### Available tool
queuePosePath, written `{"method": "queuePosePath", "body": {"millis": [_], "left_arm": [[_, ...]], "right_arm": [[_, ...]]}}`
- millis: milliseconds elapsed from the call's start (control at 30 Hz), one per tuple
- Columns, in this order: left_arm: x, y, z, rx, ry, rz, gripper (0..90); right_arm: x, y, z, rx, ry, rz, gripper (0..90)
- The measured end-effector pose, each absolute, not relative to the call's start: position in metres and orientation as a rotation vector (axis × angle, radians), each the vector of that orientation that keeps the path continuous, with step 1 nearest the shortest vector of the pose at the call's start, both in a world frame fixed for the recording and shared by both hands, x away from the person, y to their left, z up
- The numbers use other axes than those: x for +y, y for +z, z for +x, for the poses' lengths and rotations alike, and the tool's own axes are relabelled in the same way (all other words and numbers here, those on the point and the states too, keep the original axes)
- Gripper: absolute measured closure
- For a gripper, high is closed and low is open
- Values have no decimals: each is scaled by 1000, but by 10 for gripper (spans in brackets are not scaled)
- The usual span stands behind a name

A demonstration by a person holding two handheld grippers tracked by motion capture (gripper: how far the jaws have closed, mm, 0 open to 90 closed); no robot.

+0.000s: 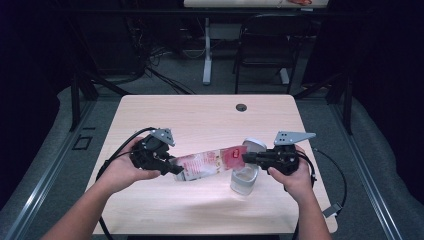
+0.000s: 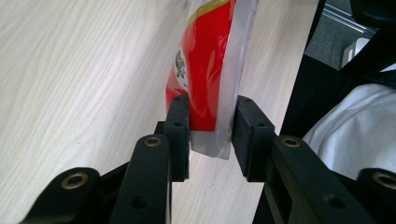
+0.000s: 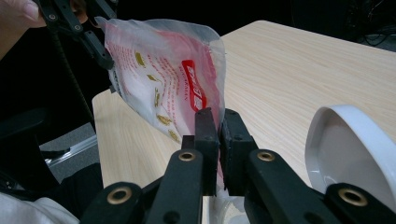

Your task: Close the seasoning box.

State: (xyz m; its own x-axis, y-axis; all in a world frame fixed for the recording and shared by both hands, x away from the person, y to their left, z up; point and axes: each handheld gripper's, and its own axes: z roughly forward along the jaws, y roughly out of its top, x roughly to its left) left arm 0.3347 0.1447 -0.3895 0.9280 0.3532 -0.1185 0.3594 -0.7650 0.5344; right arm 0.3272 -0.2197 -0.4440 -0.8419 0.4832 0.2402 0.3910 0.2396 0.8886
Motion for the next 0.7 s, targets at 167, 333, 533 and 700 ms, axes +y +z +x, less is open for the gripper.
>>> {"method": "queuePosePath", "body": {"millis": [167, 333, 533, 700], "left_arm": [[144, -388, 335, 502, -13, 2517, 697], [143, -387, 336, 497, -12, 2515, 698], [142, -385, 337, 495, -17, 2519, 698], [141, -383, 338, 492, -17, 2522, 698]], "right_arm": [[-220, -444, 327, 2406, 1683, 851, 867], [-221, -445, 327, 2407, 1685, 851, 865], [-221, -445, 327, 2404, 1686, 855, 862], [-222, -446, 327, 2402, 1687, 856, 860]]}}
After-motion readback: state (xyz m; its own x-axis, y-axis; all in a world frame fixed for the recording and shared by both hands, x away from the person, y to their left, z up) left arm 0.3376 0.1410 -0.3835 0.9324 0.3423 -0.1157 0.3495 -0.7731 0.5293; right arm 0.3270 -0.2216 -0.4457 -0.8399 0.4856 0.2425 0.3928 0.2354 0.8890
